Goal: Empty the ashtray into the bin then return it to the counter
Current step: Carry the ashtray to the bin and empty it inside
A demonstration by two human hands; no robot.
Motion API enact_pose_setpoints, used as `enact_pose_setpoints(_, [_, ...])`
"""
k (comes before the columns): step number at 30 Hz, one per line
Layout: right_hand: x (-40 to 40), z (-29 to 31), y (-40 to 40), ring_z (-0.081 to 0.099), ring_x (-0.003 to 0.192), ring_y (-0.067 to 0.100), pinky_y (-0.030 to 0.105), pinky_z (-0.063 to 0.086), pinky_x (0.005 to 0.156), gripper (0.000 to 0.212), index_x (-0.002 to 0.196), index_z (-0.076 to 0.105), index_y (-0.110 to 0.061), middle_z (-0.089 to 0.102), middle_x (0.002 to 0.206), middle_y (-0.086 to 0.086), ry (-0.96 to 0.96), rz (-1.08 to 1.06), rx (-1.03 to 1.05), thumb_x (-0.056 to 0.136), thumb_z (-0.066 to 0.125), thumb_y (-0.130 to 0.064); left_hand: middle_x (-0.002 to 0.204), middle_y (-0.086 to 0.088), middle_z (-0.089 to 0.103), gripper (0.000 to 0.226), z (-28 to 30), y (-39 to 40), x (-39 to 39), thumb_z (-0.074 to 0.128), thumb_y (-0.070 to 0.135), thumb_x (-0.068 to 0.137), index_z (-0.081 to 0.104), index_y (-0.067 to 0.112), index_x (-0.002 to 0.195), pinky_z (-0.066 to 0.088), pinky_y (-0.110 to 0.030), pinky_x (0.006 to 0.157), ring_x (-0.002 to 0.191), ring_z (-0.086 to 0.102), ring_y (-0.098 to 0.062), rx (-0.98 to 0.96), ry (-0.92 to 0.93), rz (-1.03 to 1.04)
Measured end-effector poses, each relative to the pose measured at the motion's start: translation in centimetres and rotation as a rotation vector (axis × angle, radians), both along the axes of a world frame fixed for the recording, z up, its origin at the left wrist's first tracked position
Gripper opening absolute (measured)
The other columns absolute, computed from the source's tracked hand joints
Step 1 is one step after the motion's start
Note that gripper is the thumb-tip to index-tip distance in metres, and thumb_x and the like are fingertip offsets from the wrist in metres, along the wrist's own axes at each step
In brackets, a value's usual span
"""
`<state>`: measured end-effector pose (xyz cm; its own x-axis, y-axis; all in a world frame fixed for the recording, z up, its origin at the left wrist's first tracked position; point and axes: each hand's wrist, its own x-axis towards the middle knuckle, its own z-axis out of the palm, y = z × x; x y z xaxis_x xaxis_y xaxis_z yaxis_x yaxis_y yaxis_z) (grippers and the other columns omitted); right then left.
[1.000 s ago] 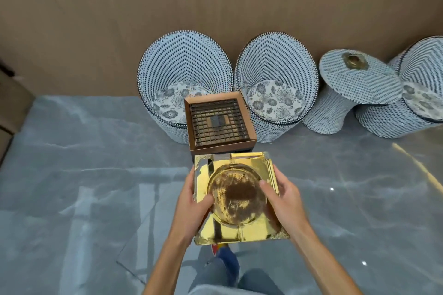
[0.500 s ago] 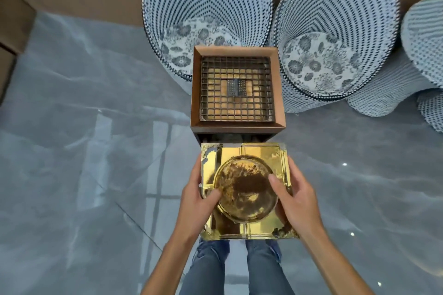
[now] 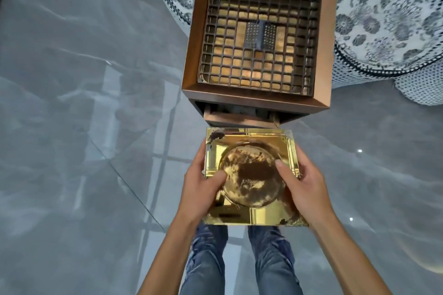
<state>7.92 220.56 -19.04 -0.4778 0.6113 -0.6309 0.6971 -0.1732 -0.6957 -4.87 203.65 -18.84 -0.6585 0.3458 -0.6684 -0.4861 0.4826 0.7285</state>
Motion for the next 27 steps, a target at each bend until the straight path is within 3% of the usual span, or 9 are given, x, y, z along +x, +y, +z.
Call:
enact_pose_setpoints(3, [-0.8,-2.6,1.2,0.069,0.117,0.001,0.032,0.061,0.097,0.051,0.147,0.048,-0.045,0.072,0.119,-0.035,-0.05,0.034,-0.026,0.101,0.064,-0.031,0.14,-0.004,0.066,0.074,-2.2,1.2,-0.8,0.058,-0.01,0.09,0.044,0.026,0.154,0.055,-0.055,0.102,0.123,0.065,-0.029,-0.039,-0.056,0.017])
enact_pose_setpoints(5, [-1.5,-3.5,1.7,0.07,0.102,-0.007,0.01,0.06,0.073,0.039,0.136,0.054,-0.051,0.073,0.098,-0.04,-0.093,0.074,-0.053,0.103,0.061,-0.03,0.124,-0.003,0.074,0.063,-2.9,1.6,-1.5,0.057,-0.008,0.091,0.054,0.025,0.145,0.064,-0.04,0.085,0.103,0.074,-0.018,-0.049,-0.09,0.007])
enact_pose_setpoints(7, [-2.5,-4.7,2.5,0.072,0.094,-0.002,0.005,0.053,0.057,0.022,0.117,0.062,-0.049,0.074,0.089,-0.033,-0.156,0.085,-0.093,0.104,0.06,-0.032,0.108,-0.005,0.079,0.047,-3.7,2.1,-2.3,0.057,0.0,0.094,0.063,0.024,0.134,0.065,-0.03,0.068,0.086,0.078,-0.017,-0.074,-0.17,0.018])
enact_pose_setpoints(10, [-3.4,-6.3,3.3,0.073,0.073,-0.008,0.003,0.05,0.05,0.015,0.102,0.063,-0.044,0.075,0.073,-0.033,-0.215,0.054,-0.184,0.103,0.062,-0.029,0.111,-0.015,0.077,0.035,-4.9,2.7,-3.2,0.058,0.009,0.098,0.063,0.021,0.131,0.064,-0.051,0.087,0.099,0.075,-0.033,-0.137,-0.291,0.012])
enact_pose_setpoints(12, [-3.6,-6.5,3.2,0.075,0.092,0.001,0.016,0.062,0.07,0.023,0.123,0.06,-0.041,0.077,0.095,-0.025,-0.231,0.029,-0.223,0.103,0.063,-0.029,0.112,-0.017,0.075,0.034,-5.1,2.8,-3.5,0.058,0.01,0.099,0.061,0.02,0.132,0.062,-0.054,0.091,0.102,0.074,-0.036,-0.157,-0.325,0.006])
enact_pose_setpoints(14, [-4.0,-6.5,2.8,0.067,0.122,0.023,0.039,0.058,0.101,0.054,0.154,0.045,-0.028,0.068,0.136,-0.002,-0.247,-0.001,-0.256,0.103,0.063,-0.032,0.111,-0.014,0.076,0.034,-5.2,2.9,-3.7,0.059,0.011,0.099,0.06,0.024,0.131,0.064,-0.052,0.088,0.099,0.075,-0.034,-0.16,-0.329,0.002])
enact_pose_setpoints(15, [-3.9,-6.7,2.7,0.065,0.126,0.027,0.043,0.056,0.105,0.062,0.159,0.038,-0.026,0.063,0.144,0.003,-0.256,-0.002,-0.26,0.103,0.063,-0.033,0.111,-0.013,0.076,0.033,-5.2,2.9,-3.8,0.059,0.011,0.1,0.06,0.026,0.13,0.064,-0.051,0.088,0.099,0.075,-0.033,-0.163,-0.329,-0.001])
enact_pose_setpoints(22, [-4.1,-6.9,2.9,0.07,0.092,0.011,0.024,0.057,0.069,0.053,0.153,0.047,-0.028,0.074,0.111,-0.003,-0.272,-0.002,-0.287,0.103,0.061,-0.034,0.114,-0.018,0.075,0.032,-5.1,3.4,-4.4,0.061,0.009,0.097,0.061,0.021,0.127,0.058,-0.057,0.097,0.106,0.073,-0.038,-0.183,-0.375,-0.003])
enact_pose_setpoints(27, [-3.9,-7.0,3.4,0.076,0.075,-0.001,0.012,0.057,0.053,0.033,0.136,0.059,-0.038,0.079,0.101,-0.015,-0.229,-0.046,-0.264,0.103,0.061,-0.033,0.104,-0.011,0.078,0.029,-5.5,3.5,-4.5,0.063,0.013,0.097,0.064,0.032,0.119,0.067,-0.046,0.079,0.092,0.078,-0.032,-0.164,-0.33,0.004])
